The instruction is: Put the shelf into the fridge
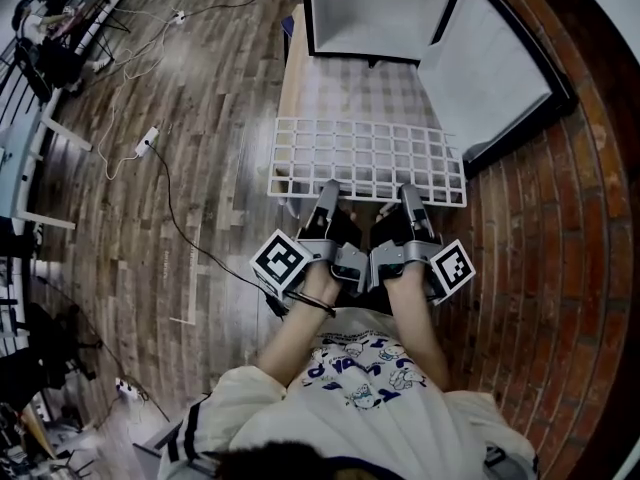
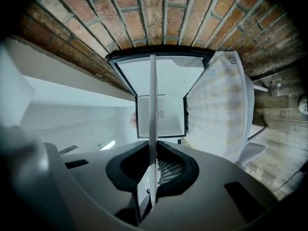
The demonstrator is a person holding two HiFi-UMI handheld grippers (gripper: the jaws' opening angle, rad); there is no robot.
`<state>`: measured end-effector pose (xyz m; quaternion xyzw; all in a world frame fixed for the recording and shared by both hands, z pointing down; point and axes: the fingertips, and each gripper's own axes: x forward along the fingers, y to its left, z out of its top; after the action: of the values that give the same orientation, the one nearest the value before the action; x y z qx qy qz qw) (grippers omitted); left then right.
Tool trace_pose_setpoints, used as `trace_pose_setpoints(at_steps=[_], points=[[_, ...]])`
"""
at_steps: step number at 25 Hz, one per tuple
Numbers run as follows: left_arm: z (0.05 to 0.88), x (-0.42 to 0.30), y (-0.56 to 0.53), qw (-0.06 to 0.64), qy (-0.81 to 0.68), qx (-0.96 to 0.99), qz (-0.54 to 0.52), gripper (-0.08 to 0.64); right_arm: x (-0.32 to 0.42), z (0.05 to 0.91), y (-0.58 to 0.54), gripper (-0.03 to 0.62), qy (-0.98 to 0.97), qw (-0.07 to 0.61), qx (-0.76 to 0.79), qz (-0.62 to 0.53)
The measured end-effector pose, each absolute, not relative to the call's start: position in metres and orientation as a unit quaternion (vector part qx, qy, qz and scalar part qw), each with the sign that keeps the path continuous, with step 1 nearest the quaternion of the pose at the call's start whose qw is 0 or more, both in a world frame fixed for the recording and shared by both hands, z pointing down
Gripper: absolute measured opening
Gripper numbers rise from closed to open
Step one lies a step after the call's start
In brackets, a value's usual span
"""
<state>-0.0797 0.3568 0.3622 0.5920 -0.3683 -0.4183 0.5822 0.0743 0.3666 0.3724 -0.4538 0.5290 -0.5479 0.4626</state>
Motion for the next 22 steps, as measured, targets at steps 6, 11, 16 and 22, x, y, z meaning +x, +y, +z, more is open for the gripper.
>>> trace_pose_setpoints(at_steps=[6,11,16,22], points=[[0.372,-0.069,0.356,0.576,-0.373,0.59,-0.425,0.037,0.086,0.382,0.362,0.049,0.535,0.457,-0.449,-0.551],[0.373,-0.064,0.352,0.571,-0.379,0.586,-0.433,0.037,0.09,0.382,0.354,0.049,0.54,0.45,-0.443,-0.556],[0.379,-0.061,0.347,0.572,-0.39,0.58,-0.429,0.037,0.094,0.386,0.347,0.049,0.538,0.448,-0.439,-0.563],[0.382,-0.058,0.334,0.573,-0.391,0.577,-0.432,0.037,0.096,0.39,0.333,0.049,0.538,0.444,-0.441,-0.565]])
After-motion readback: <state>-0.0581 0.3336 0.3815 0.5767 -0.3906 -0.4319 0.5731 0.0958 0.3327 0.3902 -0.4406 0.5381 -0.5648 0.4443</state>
